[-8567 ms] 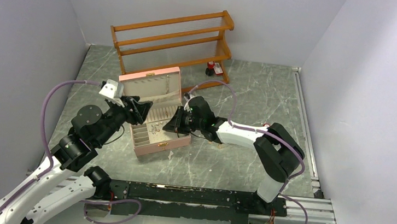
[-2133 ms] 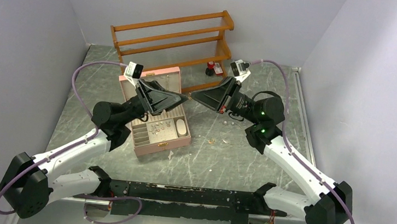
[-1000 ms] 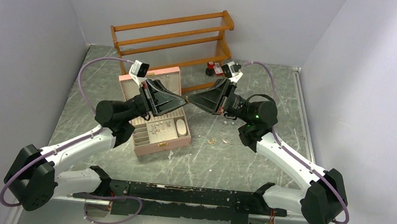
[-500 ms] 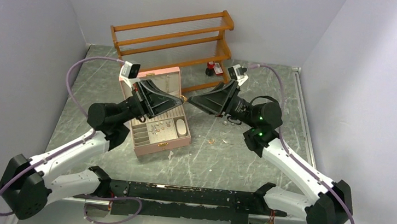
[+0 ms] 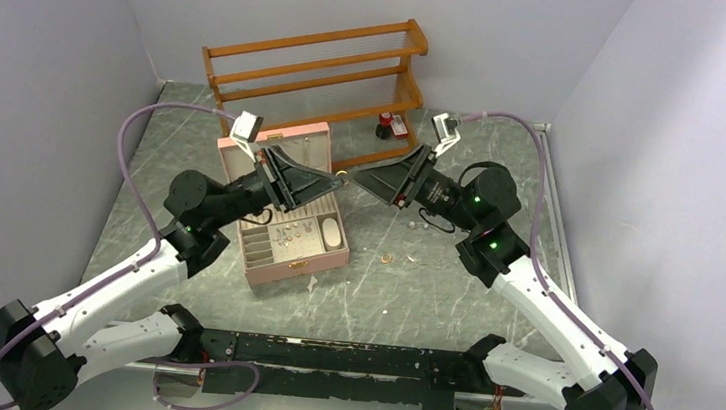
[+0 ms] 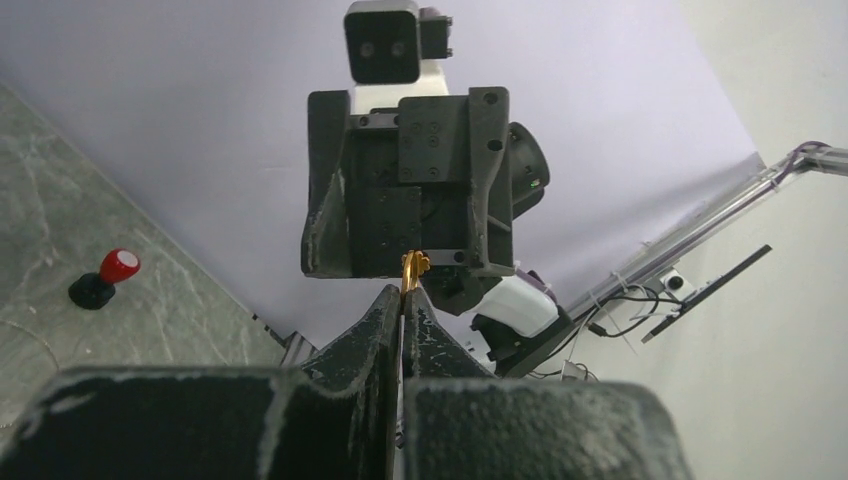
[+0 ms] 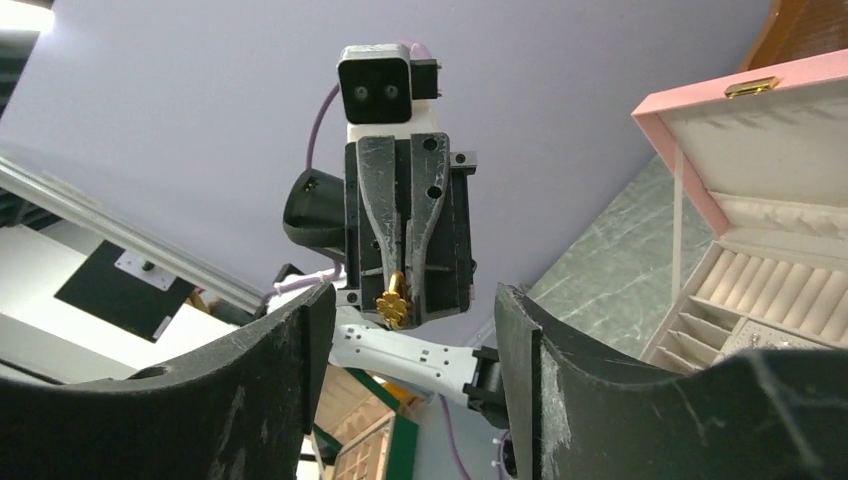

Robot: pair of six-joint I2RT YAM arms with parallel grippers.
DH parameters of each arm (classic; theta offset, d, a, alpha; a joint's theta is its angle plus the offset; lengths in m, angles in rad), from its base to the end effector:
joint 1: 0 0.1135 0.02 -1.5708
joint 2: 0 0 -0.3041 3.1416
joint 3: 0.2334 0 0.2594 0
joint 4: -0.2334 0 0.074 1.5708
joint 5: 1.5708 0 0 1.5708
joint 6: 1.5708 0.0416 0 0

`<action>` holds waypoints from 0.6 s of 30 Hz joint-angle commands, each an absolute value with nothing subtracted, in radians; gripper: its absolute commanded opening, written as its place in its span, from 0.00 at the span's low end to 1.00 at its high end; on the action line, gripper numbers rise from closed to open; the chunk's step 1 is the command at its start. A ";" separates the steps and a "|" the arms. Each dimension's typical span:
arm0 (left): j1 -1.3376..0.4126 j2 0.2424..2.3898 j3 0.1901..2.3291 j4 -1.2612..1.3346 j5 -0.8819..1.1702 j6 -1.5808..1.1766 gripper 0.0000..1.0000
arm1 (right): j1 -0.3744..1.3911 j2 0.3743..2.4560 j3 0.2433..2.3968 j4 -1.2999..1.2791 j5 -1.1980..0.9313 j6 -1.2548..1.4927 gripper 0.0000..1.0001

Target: Organize the mixed jewelry

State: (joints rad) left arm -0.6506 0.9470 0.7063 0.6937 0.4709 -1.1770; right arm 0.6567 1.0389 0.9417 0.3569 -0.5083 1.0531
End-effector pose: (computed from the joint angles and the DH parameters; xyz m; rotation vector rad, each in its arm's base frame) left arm 0.1490 -0.1371 0.4070 0.1434 1.3861 -1.8378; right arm 0.1693 0.1561 0.4391 -0.2015 1.5715 1.7287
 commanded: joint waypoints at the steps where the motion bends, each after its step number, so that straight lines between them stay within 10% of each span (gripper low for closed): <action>1: -0.654 0.962 0.731 0.656 0.457 -1.157 0.05 | 0.660 1.040 0.946 0.375 -0.521 1.010 0.61; 18: -0.654 0.954 0.712 0.645 0.439 -1.169 0.05 | 0.660 1.055 0.942 0.319 -0.512 0.997 0.24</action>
